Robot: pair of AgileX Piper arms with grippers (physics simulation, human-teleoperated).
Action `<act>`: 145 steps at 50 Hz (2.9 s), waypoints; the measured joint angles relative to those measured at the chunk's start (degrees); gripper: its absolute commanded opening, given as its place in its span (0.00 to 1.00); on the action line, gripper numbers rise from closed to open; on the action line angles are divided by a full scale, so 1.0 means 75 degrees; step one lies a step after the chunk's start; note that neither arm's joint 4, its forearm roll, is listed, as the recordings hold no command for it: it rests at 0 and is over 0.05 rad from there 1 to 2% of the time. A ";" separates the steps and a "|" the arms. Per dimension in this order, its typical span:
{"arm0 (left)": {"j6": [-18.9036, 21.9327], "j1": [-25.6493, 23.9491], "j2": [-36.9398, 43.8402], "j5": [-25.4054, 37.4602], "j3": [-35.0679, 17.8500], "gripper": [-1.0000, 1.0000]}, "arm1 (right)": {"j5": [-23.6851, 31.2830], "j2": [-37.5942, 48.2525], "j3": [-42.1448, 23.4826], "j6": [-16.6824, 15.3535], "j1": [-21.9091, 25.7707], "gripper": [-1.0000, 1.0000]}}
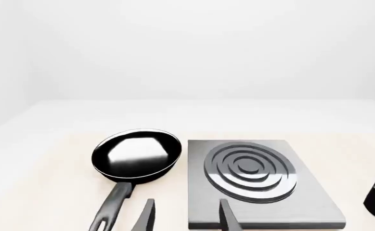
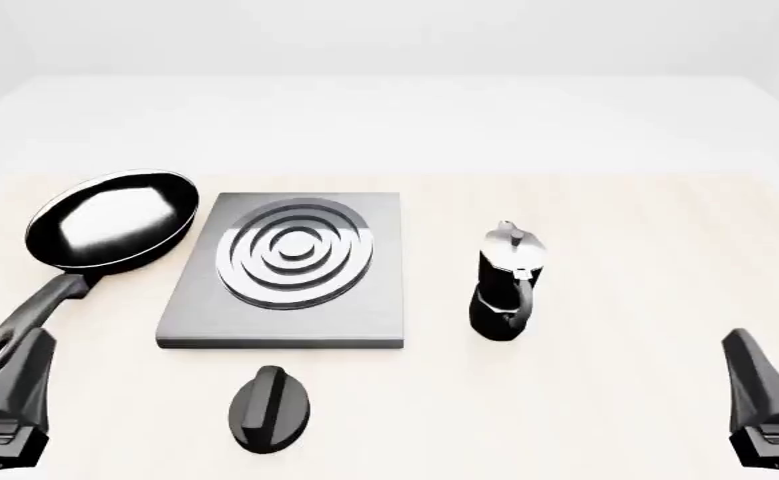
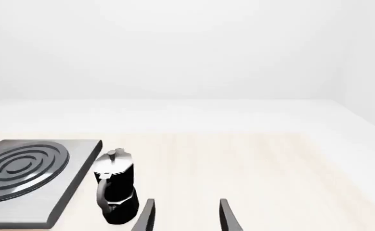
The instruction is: Turn on the stove and put the moka pot on it.
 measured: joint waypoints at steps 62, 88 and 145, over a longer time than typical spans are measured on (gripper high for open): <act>0.0893 -0.4331 0.7186 0.0858 -0.4367 1.00 | -0.0009 0.0160 -0.0008 0.0011 0.0050 1.00; 0.0116 -0.5733 0.9401 0.0844 -0.4903 1.00 | 0.0197 0.0046 0.0007 0.0103 -0.0063 1.00; -0.1601 -0.6097 1.1094 -0.0511 -0.4049 1.00 | 0.0386 0.0014 0.0010 0.0150 -0.0061 1.00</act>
